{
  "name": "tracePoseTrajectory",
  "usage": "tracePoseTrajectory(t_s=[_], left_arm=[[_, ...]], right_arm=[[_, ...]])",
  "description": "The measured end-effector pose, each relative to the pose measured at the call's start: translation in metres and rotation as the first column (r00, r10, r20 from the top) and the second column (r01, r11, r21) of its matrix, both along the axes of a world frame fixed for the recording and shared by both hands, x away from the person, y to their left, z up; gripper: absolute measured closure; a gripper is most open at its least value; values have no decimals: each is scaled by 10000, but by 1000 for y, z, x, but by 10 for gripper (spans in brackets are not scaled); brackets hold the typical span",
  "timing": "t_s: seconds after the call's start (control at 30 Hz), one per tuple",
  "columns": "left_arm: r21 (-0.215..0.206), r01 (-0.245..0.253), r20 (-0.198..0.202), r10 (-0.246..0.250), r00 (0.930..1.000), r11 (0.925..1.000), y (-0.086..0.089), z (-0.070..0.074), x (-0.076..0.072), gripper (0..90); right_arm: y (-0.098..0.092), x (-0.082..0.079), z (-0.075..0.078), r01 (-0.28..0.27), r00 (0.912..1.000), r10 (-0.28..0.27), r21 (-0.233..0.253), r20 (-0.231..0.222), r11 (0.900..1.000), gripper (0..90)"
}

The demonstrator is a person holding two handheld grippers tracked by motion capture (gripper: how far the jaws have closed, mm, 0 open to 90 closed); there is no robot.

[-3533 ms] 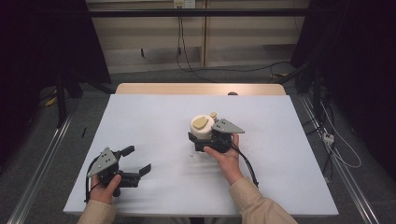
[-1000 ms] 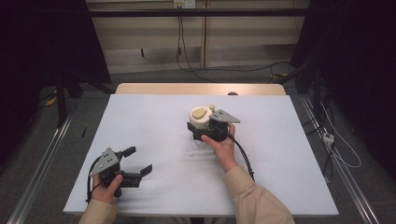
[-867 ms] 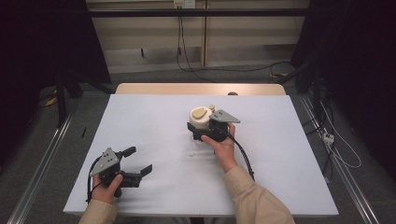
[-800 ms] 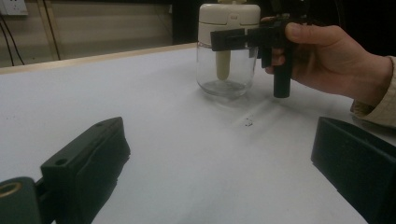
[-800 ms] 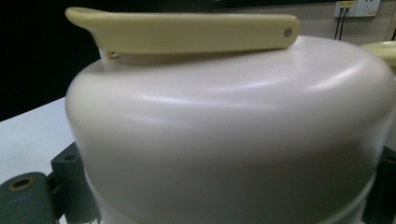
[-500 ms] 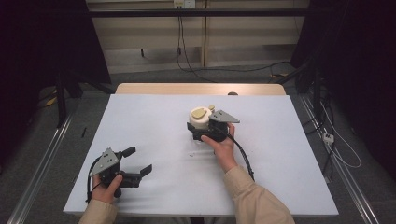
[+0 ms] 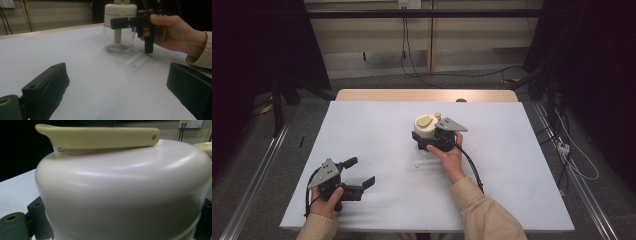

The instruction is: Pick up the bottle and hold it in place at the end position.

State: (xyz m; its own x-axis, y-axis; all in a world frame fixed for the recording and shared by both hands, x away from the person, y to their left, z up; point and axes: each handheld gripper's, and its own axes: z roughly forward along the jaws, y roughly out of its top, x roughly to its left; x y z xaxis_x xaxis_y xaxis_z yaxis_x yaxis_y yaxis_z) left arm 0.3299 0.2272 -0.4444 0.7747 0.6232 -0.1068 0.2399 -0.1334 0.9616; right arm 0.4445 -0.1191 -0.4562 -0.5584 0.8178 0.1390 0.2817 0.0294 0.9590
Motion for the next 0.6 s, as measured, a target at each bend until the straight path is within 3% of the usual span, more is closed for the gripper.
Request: tracePoseTrajectory(t_s=[0.6], left_arm=[[-38, -44, -35, 44, 10000, 10000, 0, -1, -1, 32]], right_arm=[[4, 3, -1, -73, 10000, 73, -47, 7, 10000, 67]])
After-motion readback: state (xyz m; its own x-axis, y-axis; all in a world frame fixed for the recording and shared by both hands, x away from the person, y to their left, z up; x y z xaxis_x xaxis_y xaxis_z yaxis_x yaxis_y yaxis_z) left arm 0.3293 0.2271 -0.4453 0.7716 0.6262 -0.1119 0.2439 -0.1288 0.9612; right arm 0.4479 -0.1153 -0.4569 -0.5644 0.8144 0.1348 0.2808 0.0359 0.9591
